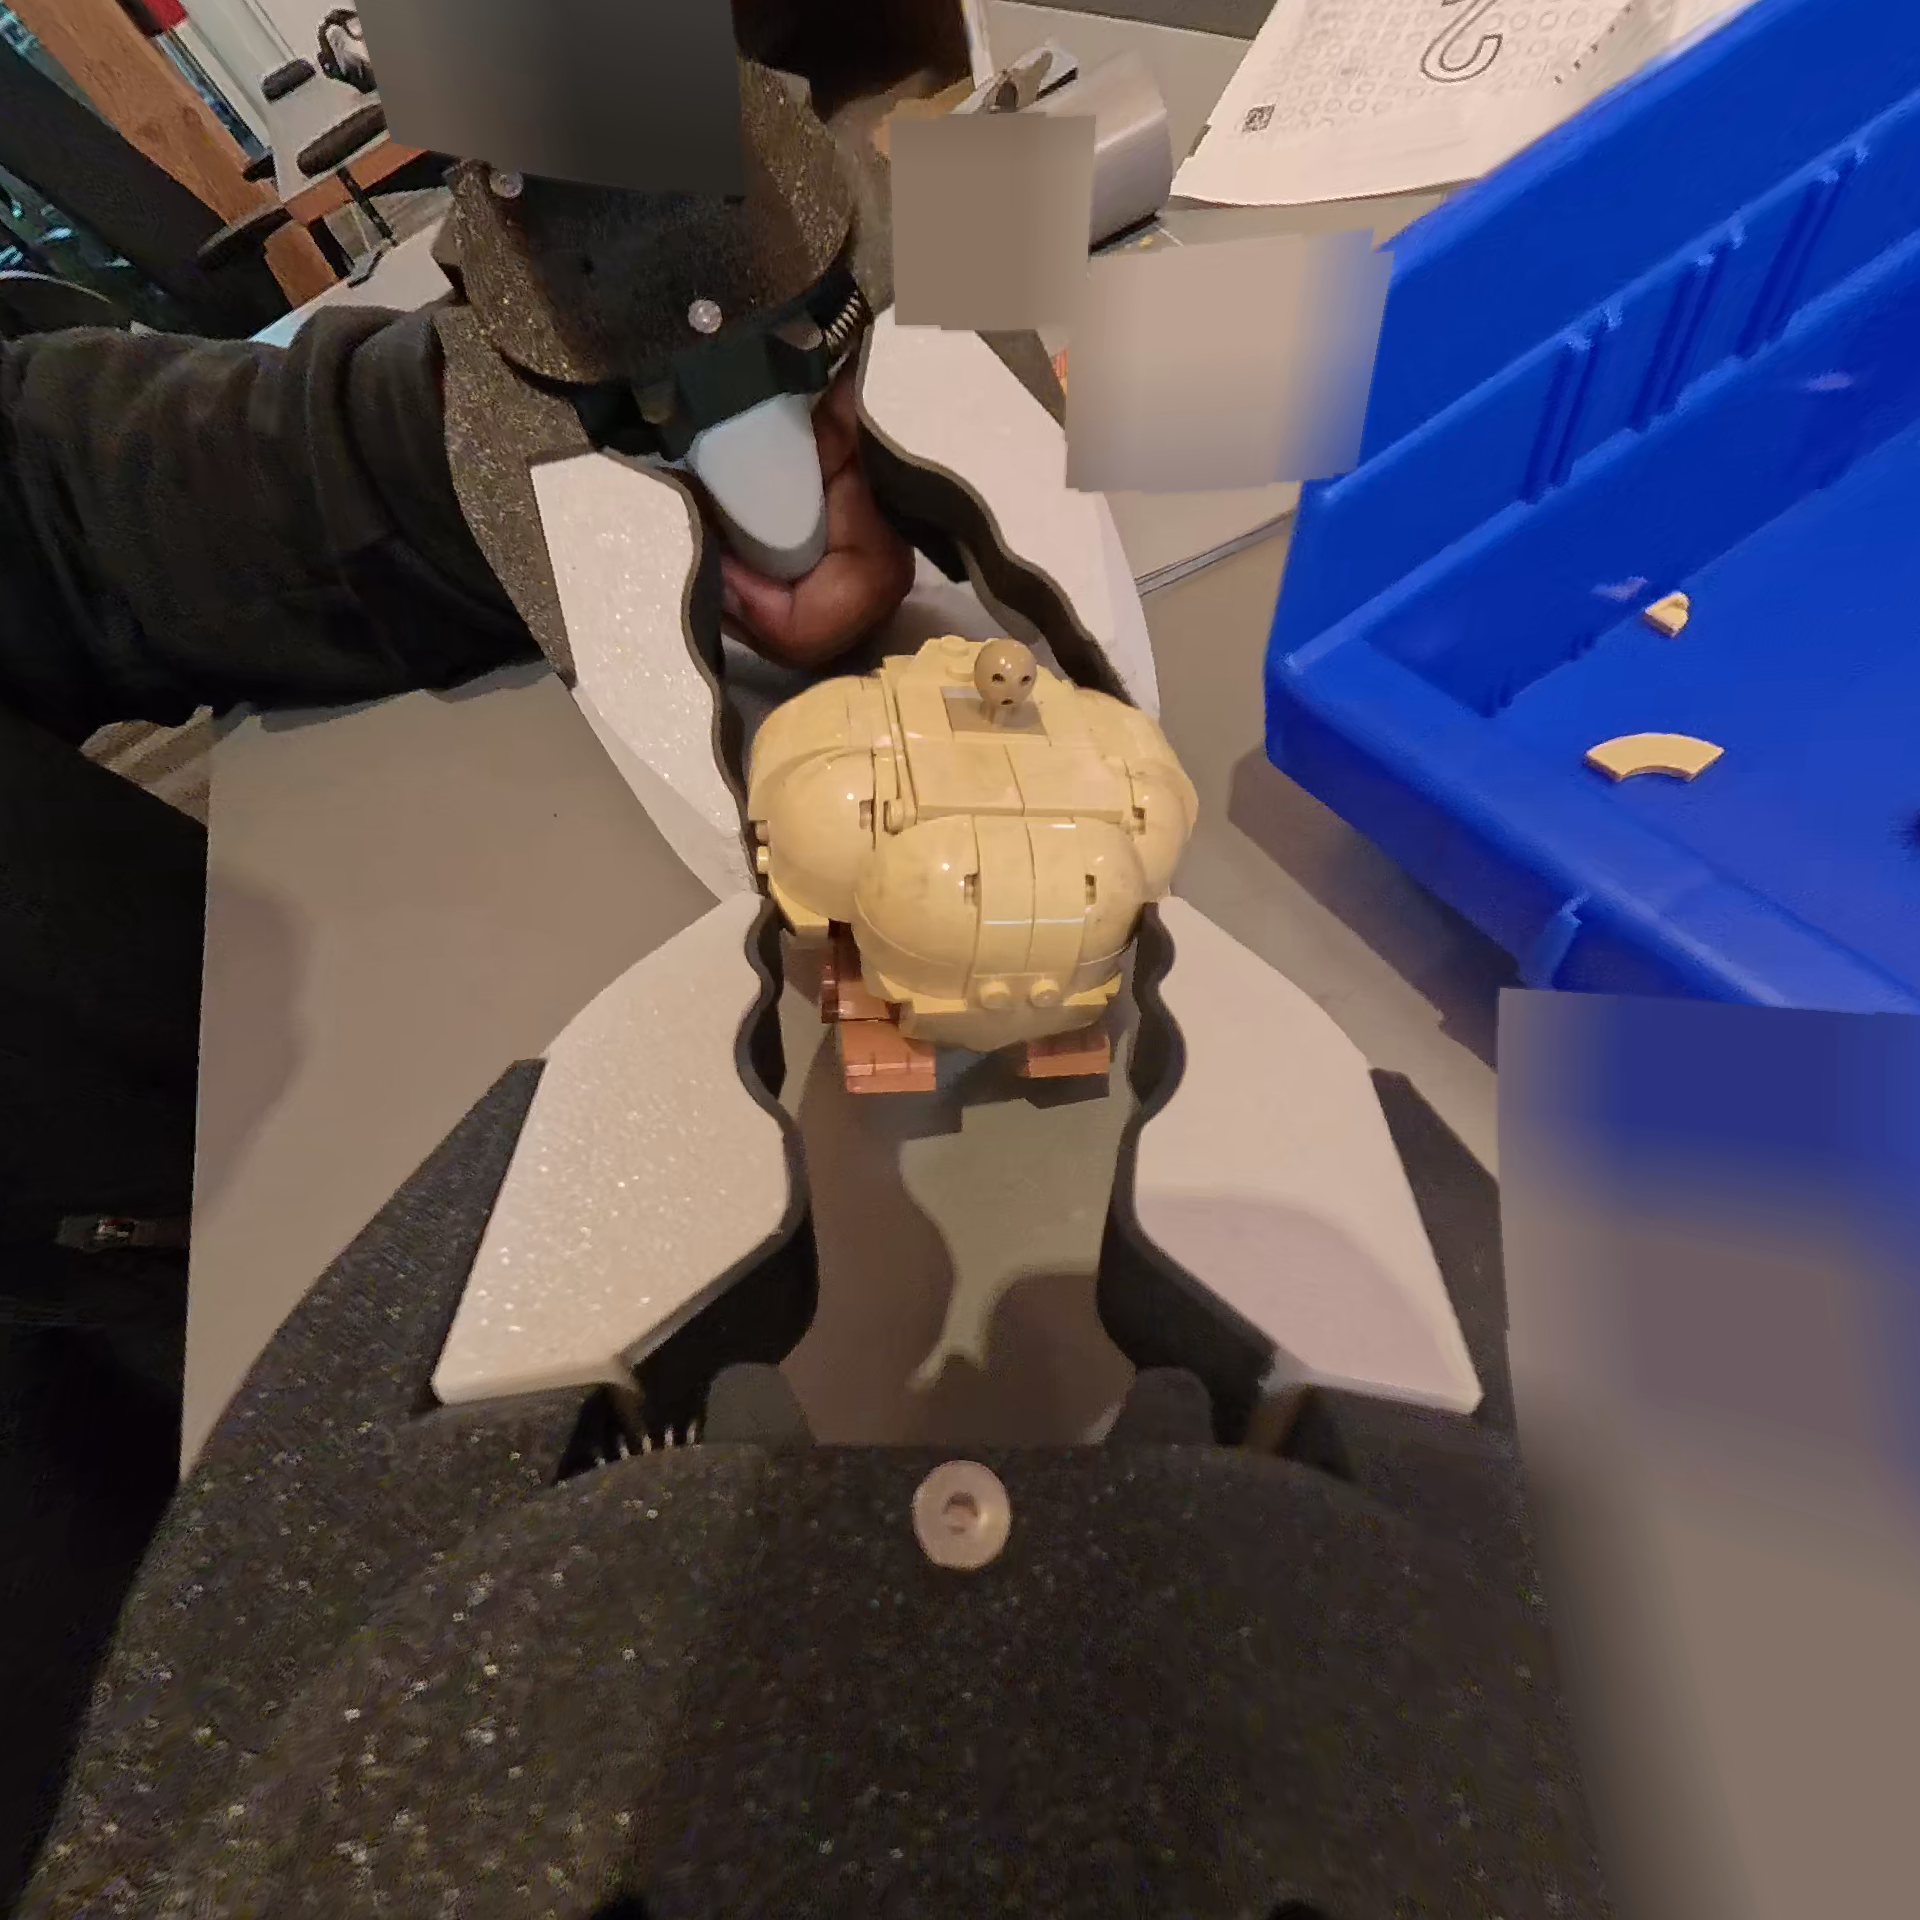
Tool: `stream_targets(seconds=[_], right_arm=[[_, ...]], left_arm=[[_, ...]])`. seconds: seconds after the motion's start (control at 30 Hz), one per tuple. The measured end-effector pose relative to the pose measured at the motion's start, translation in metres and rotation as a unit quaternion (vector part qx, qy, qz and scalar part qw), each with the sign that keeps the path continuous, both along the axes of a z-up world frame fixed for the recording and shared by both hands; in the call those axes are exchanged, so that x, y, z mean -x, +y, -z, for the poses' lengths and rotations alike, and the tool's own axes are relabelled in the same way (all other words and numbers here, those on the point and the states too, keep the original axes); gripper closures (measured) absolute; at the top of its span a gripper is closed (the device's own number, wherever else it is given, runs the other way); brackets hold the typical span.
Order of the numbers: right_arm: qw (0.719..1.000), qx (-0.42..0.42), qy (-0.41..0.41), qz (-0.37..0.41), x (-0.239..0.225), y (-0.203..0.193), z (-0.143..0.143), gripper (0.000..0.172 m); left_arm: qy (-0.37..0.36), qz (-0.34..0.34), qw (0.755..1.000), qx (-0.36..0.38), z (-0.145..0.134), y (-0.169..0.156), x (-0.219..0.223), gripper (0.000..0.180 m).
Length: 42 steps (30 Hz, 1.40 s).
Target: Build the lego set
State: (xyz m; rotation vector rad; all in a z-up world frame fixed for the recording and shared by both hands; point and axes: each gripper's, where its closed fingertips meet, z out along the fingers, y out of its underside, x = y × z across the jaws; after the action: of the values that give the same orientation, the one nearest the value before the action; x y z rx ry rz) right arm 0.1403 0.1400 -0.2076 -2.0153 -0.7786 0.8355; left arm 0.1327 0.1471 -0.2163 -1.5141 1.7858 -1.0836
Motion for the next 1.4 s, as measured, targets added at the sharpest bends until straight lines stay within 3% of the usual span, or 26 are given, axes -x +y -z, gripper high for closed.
stream_targets(seconds=[0.17,0.43,0.8,1.4], right_arm=[[1.000,-0.013,0.001,-0.015,0.0040,-0.0029,-0.0019,0.100],[1.000,-0.024,-0.010,-0.004,0.0026,-0.0010,-0.0009,0.105],[0.997,-0.062,-0.028,-0.028,0.0058,-0.0056,-0.0027,0.097],[0.996,-0.074,-0.041,0.001,0.0049,0.0014,-0.0014,0.100]], left_arm=[[-0.012,-0.010,0.999,-0.036,0.0005,-0.0025,0.0022,0.100],[-0.011,-0.023,0.997,-0.077,0.0010,-0.0018,0.0013,0.101],[-0.039,-0.020,0.975,-0.218,0.0033,-0.0008,0.0032,0.101],[-0.024,-0.052,0.968,-0.243,0.0046,0.0028,0.0011,0.101]])
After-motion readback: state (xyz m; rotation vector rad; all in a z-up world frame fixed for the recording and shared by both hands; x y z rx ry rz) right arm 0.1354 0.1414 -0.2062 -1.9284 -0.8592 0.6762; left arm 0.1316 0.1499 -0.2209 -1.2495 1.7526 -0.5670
